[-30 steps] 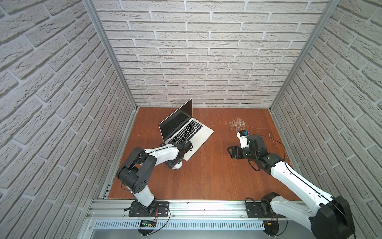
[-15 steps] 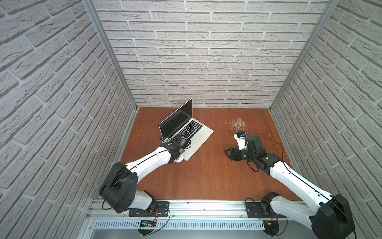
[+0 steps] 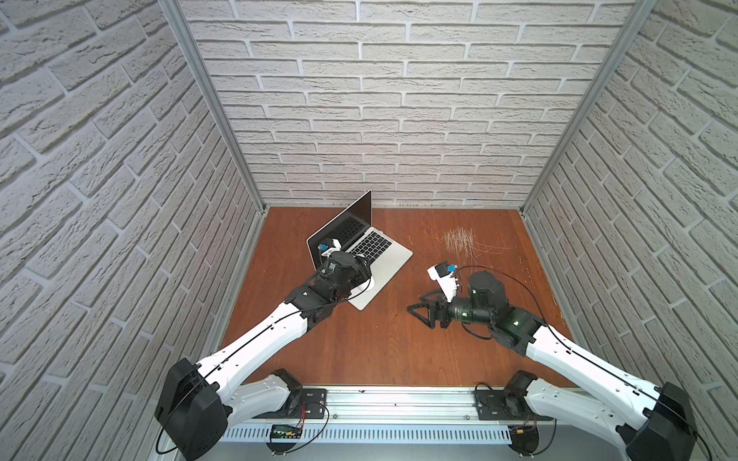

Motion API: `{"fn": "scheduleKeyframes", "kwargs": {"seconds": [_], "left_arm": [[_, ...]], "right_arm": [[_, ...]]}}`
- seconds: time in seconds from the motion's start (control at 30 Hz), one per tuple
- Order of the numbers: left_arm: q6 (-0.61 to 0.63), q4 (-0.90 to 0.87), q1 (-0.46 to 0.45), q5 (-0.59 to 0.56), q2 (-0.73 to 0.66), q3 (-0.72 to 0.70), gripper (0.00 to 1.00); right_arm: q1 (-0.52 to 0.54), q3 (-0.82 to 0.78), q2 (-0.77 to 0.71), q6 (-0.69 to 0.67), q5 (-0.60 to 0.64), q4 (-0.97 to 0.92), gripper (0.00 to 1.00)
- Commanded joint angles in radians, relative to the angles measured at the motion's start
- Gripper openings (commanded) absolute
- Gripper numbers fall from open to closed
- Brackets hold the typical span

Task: Remove the wireless mouse receiver from the laptop
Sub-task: Place the mouse at the center of the board.

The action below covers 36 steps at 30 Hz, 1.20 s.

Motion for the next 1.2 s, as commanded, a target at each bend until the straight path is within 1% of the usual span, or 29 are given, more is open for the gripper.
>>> {"fn": "scheduleKeyframes", "kwargs": {"seconds": [0.0,0.23,0.37,0.43,0.53,0.73,0.8,0.9,1.03,1.17], "left_arm": [[0.022,0.089,-0.026,0.025,0.021,0.051,0.41],[0.0,0.109,-0.056,0.015,0.041,0.054,0.43],[-0.014,0.105,-0.058,0.013,0.037,0.046,0.44],[-0.019,0.101,-0.058,0.012,0.028,0.044,0.44],[-0.02,0.081,-0.058,0.003,0.016,0.047,0.44],[-0.032,0.077,-0.058,0.003,0.002,0.036,0.44],[-0.039,0.078,-0.059,0.007,0.0,0.03,0.44],[-0.046,0.077,-0.058,0.011,-0.004,0.022,0.45],[-0.057,0.07,-0.059,0.014,-0.012,0.013,0.45],[-0.062,0.056,-0.058,0.017,-0.013,0.012,0.48]], "right_arm": [[0.056,0.026,0.046,-0.04,0.074,0.141,0.82],[0.119,0.166,0.24,-0.043,0.105,0.163,0.83],[0.124,0.208,0.312,-0.02,0.175,0.212,0.82],[0.124,0.241,0.354,-0.011,0.185,0.217,0.82],[0.124,0.278,0.421,0.012,0.2,0.248,0.79],[0.123,0.327,0.489,0.027,0.207,0.289,0.73],[0.123,0.332,0.501,0.03,0.211,0.303,0.68],[0.123,0.328,0.51,0.033,0.217,0.329,0.57],[0.123,0.32,0.513,0.027,0.21,0.349,0.44],[0.123,0.322,0.513,-0.002,0.2,0.337,0.27]]}}
